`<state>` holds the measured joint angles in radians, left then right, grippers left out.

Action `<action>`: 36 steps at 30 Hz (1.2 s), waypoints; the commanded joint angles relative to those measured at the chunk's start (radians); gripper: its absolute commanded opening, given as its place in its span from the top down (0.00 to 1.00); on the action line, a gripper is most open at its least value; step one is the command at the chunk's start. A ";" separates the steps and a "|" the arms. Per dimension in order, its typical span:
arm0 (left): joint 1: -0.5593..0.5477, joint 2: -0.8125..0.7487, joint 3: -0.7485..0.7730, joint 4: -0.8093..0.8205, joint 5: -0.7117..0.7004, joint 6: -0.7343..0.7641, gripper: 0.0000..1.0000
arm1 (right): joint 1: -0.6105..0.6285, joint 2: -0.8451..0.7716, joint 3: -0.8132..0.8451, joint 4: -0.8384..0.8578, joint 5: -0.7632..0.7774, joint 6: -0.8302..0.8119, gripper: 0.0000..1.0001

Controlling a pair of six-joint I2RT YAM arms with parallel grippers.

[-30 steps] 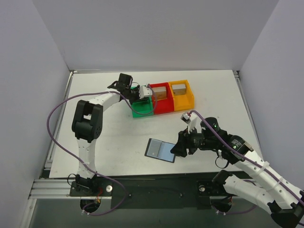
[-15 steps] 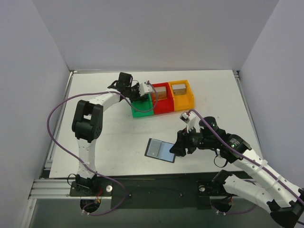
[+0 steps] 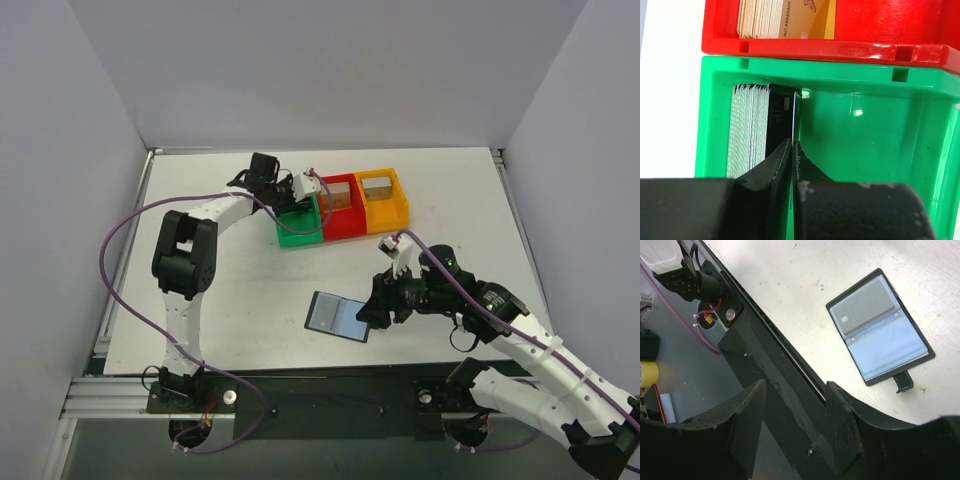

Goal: Take the credit cards out of the card holder
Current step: Place the credit card in the storage box.

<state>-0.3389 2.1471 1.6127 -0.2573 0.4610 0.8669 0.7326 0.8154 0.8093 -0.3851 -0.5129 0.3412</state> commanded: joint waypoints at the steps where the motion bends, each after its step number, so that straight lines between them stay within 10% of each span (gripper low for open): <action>1: -0.005 0.017 0.019 0.035 -0.025 -0.012 0.85 | -0.001 0.007 0.004 0.028 -0.018 0.007 0.53; 36: -0.011 -0.041 0.035 0.089 -0.084 -0.031 0.75 | -0.001 0.025 -0.002 0.049 -0.049 0.019 0.53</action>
<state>-0.3500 2.1590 1.6127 -0.2234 0.3904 0.8444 0.7326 0.8364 0.8093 -0.3626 -0.5400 0.3519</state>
